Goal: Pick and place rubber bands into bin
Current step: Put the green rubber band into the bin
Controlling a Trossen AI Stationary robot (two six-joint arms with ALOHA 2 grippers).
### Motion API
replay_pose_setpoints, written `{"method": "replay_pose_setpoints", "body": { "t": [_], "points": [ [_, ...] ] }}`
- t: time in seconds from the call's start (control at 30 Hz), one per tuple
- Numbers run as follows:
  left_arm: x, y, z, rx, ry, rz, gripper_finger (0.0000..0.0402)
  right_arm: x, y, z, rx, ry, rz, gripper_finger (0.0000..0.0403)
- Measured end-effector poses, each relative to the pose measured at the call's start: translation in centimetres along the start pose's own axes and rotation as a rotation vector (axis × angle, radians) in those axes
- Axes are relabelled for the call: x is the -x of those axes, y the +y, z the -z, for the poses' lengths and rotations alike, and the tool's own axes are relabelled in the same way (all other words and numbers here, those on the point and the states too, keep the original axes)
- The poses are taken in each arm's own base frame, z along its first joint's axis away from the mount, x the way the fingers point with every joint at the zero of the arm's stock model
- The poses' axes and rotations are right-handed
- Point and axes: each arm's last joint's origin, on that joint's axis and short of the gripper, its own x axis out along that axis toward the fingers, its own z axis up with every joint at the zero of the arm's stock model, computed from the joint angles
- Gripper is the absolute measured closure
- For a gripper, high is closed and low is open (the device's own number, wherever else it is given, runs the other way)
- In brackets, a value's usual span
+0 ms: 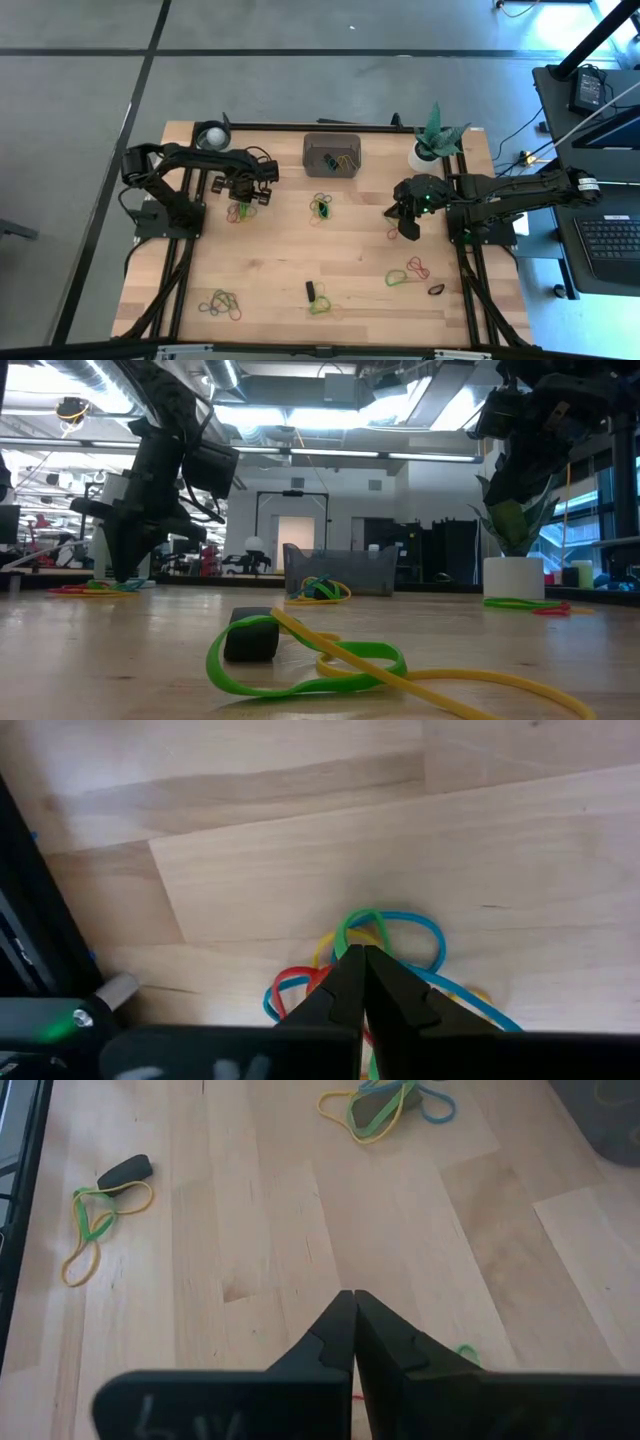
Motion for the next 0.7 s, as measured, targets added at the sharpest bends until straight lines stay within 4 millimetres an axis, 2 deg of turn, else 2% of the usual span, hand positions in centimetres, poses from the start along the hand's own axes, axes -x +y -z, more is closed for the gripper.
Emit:
{"method": "replay_pose_setpoints", "body": {
  "t": [0.7],
  "points": [
    [0.00, 0.06, -0.11, -0.043, -0.028, -0.016, 0.0397, 0.00, 0.00, -0.01, -0.002, 0.000, 0.000, 0.0391]
  ]
}}
